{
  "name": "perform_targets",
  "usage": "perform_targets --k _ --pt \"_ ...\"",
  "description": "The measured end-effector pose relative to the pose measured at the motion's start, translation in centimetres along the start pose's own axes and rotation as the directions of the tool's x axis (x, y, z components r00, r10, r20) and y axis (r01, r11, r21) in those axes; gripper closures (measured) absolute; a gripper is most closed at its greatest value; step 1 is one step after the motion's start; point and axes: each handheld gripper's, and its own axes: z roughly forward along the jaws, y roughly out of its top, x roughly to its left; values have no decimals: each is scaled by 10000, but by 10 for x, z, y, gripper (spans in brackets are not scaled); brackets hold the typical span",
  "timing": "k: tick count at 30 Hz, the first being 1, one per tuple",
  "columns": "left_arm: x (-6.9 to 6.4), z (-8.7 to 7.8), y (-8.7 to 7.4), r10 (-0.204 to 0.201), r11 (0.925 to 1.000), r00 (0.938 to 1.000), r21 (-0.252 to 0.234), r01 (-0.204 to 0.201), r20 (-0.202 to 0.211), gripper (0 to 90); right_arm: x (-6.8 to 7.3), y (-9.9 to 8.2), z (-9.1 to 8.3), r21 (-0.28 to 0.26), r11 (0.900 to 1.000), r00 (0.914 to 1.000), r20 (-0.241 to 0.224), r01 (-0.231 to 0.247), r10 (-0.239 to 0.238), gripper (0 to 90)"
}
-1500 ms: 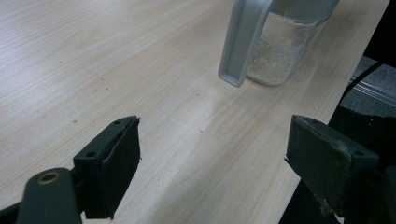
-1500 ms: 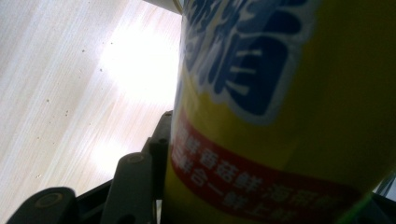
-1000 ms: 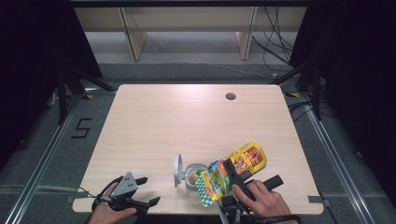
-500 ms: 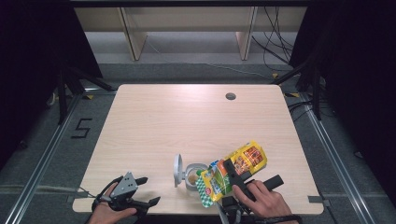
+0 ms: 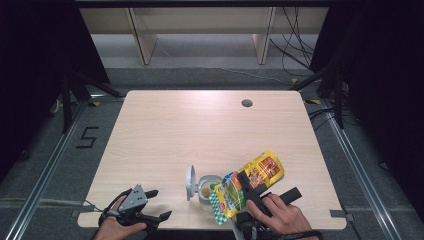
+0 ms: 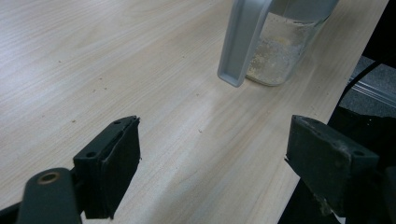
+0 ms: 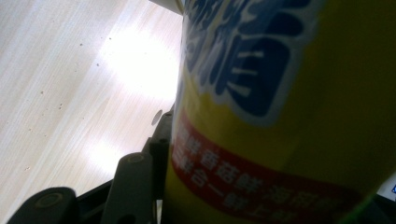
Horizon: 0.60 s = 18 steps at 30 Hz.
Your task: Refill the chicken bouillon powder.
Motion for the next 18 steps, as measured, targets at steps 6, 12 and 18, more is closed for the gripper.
perform_targets --k 6,12,18 --pt "0 0 0 -6 10000 10000 -9 6 8 170 1 0 -1 14 9996 9996 6 -271 271 568" --pt "0 1 0 13 10000 10000 -24 -13 12 170 0 1 0 29 9999 9999 23 153 -153 568" --pt "0 0 0 -18 10000 10000 2 18 -48 170 1 6 0 -172 9998 10000 -2 51 -52 570"
